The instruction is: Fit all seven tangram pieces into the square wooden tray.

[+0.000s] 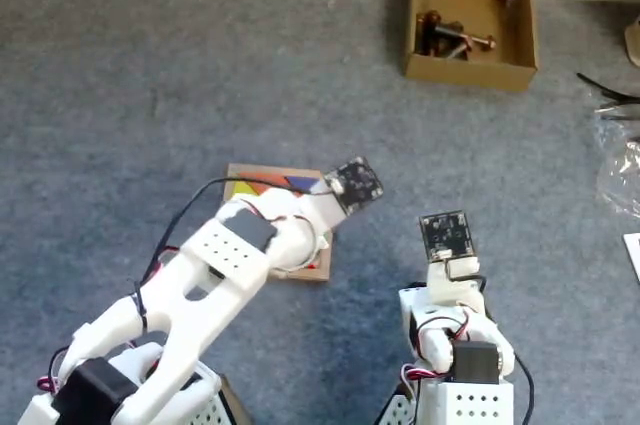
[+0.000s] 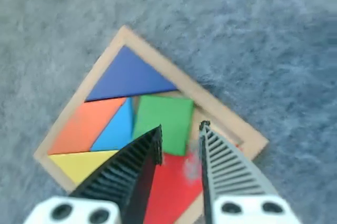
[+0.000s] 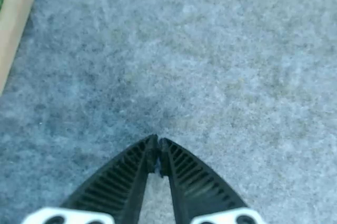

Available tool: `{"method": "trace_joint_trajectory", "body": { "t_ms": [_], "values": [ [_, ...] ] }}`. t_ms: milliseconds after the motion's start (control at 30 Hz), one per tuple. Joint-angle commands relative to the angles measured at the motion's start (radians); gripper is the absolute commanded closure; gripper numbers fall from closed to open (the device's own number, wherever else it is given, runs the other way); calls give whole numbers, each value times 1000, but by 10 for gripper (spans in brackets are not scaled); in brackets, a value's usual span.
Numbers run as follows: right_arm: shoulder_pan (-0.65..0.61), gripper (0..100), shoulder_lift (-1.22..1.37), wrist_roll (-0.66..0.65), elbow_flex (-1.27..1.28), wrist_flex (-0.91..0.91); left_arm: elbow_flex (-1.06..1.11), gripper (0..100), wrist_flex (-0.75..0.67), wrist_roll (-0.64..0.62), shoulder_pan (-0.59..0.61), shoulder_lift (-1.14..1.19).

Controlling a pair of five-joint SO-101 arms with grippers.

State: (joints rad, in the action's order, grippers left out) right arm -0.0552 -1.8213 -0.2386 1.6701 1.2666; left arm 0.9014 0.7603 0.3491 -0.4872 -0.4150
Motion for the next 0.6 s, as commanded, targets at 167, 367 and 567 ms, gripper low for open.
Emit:
{"method": "trace_joint_trajectory", "body": {
  "t_ms": [167, 367, 567],
  "values": [
    [-13, 993, -5, 8, 99, -22, 4, 986, 5, -2, -13, -36],
    [-13, 993, -5, 8, 99, -22, 5, 983, 5, -2, -13, -36],
    [-13, 993, -5, 8, 99, -22, 33, 983, 3, -2, -19, -35]
  ]
}}
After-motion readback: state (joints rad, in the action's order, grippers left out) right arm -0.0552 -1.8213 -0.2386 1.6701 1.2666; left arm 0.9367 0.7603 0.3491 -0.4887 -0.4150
